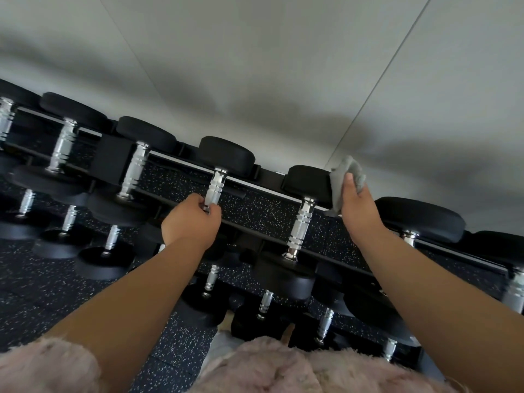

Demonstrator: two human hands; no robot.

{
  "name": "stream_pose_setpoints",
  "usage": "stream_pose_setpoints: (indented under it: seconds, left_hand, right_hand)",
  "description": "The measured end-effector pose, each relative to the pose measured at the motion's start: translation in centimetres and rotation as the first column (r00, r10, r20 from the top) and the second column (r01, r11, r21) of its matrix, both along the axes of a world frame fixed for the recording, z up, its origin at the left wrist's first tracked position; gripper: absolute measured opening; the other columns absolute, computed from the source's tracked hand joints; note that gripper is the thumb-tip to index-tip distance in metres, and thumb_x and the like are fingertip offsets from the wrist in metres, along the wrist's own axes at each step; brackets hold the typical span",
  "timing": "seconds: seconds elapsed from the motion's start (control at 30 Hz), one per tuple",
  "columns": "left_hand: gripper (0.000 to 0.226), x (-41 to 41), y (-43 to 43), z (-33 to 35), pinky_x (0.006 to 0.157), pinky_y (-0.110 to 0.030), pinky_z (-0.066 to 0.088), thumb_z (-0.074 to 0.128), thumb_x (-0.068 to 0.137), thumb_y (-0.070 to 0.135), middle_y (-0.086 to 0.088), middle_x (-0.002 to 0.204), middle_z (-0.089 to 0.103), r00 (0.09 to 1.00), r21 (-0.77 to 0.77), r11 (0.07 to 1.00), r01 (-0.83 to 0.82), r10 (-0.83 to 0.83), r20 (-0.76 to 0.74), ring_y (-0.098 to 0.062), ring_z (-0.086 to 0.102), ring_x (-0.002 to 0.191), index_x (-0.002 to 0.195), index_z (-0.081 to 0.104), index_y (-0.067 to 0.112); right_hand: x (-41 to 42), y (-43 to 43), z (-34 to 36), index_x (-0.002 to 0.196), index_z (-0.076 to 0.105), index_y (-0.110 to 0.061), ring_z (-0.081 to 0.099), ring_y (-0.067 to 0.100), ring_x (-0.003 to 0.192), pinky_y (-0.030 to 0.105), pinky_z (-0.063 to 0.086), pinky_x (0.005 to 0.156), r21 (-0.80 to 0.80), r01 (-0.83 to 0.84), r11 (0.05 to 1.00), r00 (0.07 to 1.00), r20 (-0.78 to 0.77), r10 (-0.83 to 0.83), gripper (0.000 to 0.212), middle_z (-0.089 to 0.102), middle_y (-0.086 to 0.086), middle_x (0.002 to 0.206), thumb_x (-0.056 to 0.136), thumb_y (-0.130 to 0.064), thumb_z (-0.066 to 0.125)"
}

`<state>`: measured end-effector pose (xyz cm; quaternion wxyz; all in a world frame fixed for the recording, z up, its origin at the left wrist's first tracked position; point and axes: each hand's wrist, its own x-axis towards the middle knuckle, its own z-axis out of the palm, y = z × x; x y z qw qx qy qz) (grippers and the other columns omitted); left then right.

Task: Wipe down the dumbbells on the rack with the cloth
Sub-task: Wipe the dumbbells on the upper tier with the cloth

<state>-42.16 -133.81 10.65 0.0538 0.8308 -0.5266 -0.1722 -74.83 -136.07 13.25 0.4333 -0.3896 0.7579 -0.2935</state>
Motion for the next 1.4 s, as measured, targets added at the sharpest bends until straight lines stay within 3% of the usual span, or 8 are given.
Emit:
stream_pose_setpoints:
  seconds: [0.2, 0.33, 0.5, 0.63, 0.73, 0.9, 1.17, 1.4]
  left_hand:
    - [0.020, -0.1, 0.0, 0.0, 0.061, -0.032, 0.047, 0.052, 0.096, 0.051, 0.009, 0.076, 0.064, 1.000, 0.002, 1.000, -0.009, 0.009, 0.004, -0.014, 0.059, 0.066, 0.098, 0.057, 0.032]
    - [0.018, -0.2, 0.0, 0.1, 0.059, -0.031, 0.044, 0.053, 0.096, 0.049, 0.010, 0.075, 0.063, 1.000, 0.003, 1.000, -0.013, 0.013, 0.002, -0.012, 0.057, 0.066, 0.099, 0.056, 0.032]
    - [0.020, -0.2, 0.0, 0.1, 0.059, -0.030, 0.044, 0.051, 0.096, 0.050, 0.010, 0.076, 0.063, 1.000, 0.006, 1.000, -0.009, 0.009, 0.003, -0.012, 0.057, 0.066, 0.101, 0.056, 0.031]
    - [0.022, 0.0, 0.0, -0.1, 0.061, -0.032, 0.047, 0.051, 0.096, 0.051, 0.010, 0.077, 0.064, 1.000, 0.006, 1.000, -0.006, 0.006, 0.008, -0.014, 0.059, 0.068, 0.102, 0.058, 0.031]
    - [0.023, -0.1, 0.0, 0.0, 0.061, -0.033, 0.049, 0.051, 0.095, 0.051, 0.009, 0.075, 0.064, 1.000, 0.010, 1.000, -0.016, 0.016, 0.006, -0.014, 0.058, 0.066, 0.100, 0.060, 0.030]
    - [0.022, -0.2, -0.1, 0.2, 0.059, -0.032, 0.045, 0.050, 0.095, 0.050, 0.009, 0.075, 0.064, 1.000, 0.010, 1.000, -0.019, 0.019, 0.005, -0.013, 0.057, 0.065, 0.100, 0.060, 0.030]
    - [0.026, 0.0, -0.1, 0.0, 0.063, -0.034, 0.052, 0.050, 0.095, 0.052, 0.010, 0.079, 0.066, 1.000, 0.013, 1.000, -0.013, 0.013, -0.007, -0.015, 0.062, 0.070, 0.104, 0.060, 0.031]
    - [0.024, -0.1, 0.0, 0.0, 0.062, -0.033, 0.049, 0.051, 0.095, 0.052, 0.010, 0.079, 0.066, 1.000, 0.012, 1.000, -0.013, 0.013, -0.008, -0.015, 0.061, 0.069, 0.101, 0.060, 0.031]
  right_hand:
    - [1.9, -0.3, 2.0, 0.131, 0.055, -0.018, 0.066, 0.011, 0.087, 0.023, 0.053, 0.069, -0.075, -0.106, 0.991, 0.977, -0.195, 0.090, 0.038, 0.065, -0.002, 0.103, 0.107, -0.045, 0.046]
    - [2.8, 0.1, 2.0, 0.137, 0.052, -0.026, 0.057, 0.015, 0.114, 0.034, 0.050, 0.101, -0.218, -0.359, 0.907, 0.897, -0.350, 0.271, 0.040, 0.053, -0.004, 0.129, 0.101, -0.042, 0.056]
    - [0.0, -1.3, 2.2, 0.124, 0.060, -0.017, 0.063, 0.012, 0.071, 0.018, 0.047, 0.054, -0.006, -0.136, 0.991, 0.985, -0.111, 0.134, 0.037, 0.066, 0.002, 0.093, 0.108, -0.046, 0.043]
    - [0.4, -2.7, 2.6, 0.121, 0.058, -0.013, 0.061, 0.012, 0.067, 0.020, 0.043, 0.052, 0.022, -0.078, 0.997, 0.957, -0.279, 0.081, 0.034, 0.066, 0.004, 0.091, 0.108, -0.040, 0.042]
    - [3.1, -2.7, 3.5, 0.120, 0.057, -0.021, 0.054, -0.002, 0.074, 0.015, 0.041, 0.061, -0.175, -0.411, 0.895, 0.819, -0.502, 0.278, 0.024, 0.061, -0.009, 0.091, 0.103, -0.037, 0.055]
    - [4.8, -4.2, 2.9, 0.131, 0.059, -0.025, 0.062, 0.017, 0.098, 0.035, 0.054, 0.084, -0.021, -0.808, 0.588, 0.376, -0.787, 0.489, 0.038, 0.066, -0.003, 0.120, 0.099, -0.044, 0.053]
    - [1.3, -3.5, 4.0, 0.132, 0.056, -0.039, 0.063, 0.006, 0.083, 0.030, 0.059, 0.072, -0.027, -0.631, 0.776, 0.661, -0.542, 0.519, 0.047, 0.066, -0.016, 0.103, 0.090, -0.059, 0.064]
    - [6.2, -7.5, 3.2, 0.105, 0.060, -0.029, 0.061, 0.020, 0.082, 0.032, 0.051, 0.066, 0.189, -0.715, 0.673, 0.398, -0.681, 0.615, 0.027, 0.061, -0.006, 0.088, 0.091, -0.050, 0.053]
